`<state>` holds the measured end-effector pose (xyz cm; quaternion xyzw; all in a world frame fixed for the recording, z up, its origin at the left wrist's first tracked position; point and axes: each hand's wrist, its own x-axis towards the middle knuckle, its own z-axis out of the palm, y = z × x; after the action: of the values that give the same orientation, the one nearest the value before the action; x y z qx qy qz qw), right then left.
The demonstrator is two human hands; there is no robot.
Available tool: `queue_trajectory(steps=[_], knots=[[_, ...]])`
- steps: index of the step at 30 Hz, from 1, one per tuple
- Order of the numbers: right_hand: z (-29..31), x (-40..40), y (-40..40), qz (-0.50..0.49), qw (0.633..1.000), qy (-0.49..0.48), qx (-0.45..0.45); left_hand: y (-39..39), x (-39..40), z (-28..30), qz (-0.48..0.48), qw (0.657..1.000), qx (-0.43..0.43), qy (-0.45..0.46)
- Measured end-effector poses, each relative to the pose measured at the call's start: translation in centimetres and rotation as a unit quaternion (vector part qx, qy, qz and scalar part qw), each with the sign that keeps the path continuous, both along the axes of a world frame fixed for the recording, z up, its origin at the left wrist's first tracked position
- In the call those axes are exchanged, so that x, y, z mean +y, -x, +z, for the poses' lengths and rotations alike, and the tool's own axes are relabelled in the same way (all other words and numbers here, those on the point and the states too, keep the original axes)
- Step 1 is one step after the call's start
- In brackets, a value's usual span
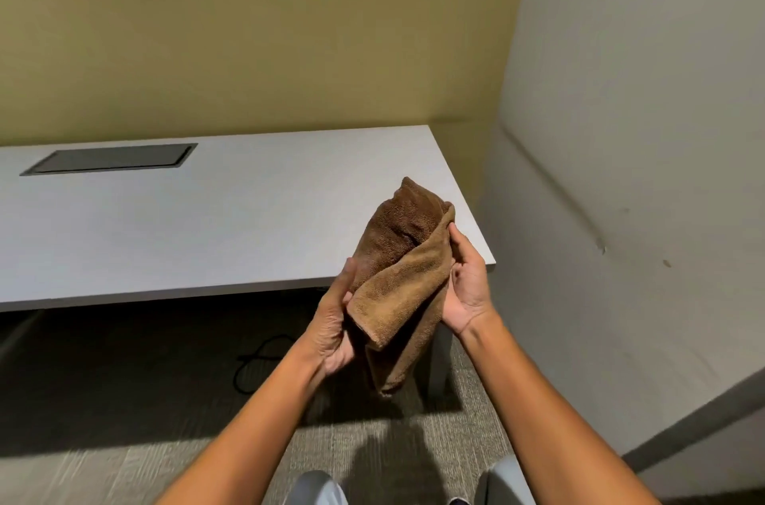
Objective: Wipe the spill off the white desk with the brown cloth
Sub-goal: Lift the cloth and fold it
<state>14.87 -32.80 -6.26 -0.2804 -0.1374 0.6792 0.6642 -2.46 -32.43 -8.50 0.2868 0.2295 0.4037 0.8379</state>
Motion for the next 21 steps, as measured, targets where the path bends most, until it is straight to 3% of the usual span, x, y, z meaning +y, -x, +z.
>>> queue_trajectory(steps=[7, 12, 16, 21], knots=[[0.7, -2.1, -0.5, -0.003, 0.998, 0.009, -0.063, -0.2, -1.0, 2.6, 0.027, 0.982, 0.177, -0.054], [0.5, -3.0, -0.7, 0.087, 0.989, 0.035, -0.111, 0.2, -0.2, 3.6, 0.053, 0.953, 0.277, -0.112], [-0.1, -2.8, -2.1, 0.162, 0.964, 0.111, -0.177, 0.6, 0.9, 3.8, 0.045, 0.944, 0.308, -0.109], [0.0, 0.0, -3.3, 0.194, 0.955, 0.115, -0.191, -0.1, 3.4, 4.4, 0.061, 0.907, 0.35, -0.226]])
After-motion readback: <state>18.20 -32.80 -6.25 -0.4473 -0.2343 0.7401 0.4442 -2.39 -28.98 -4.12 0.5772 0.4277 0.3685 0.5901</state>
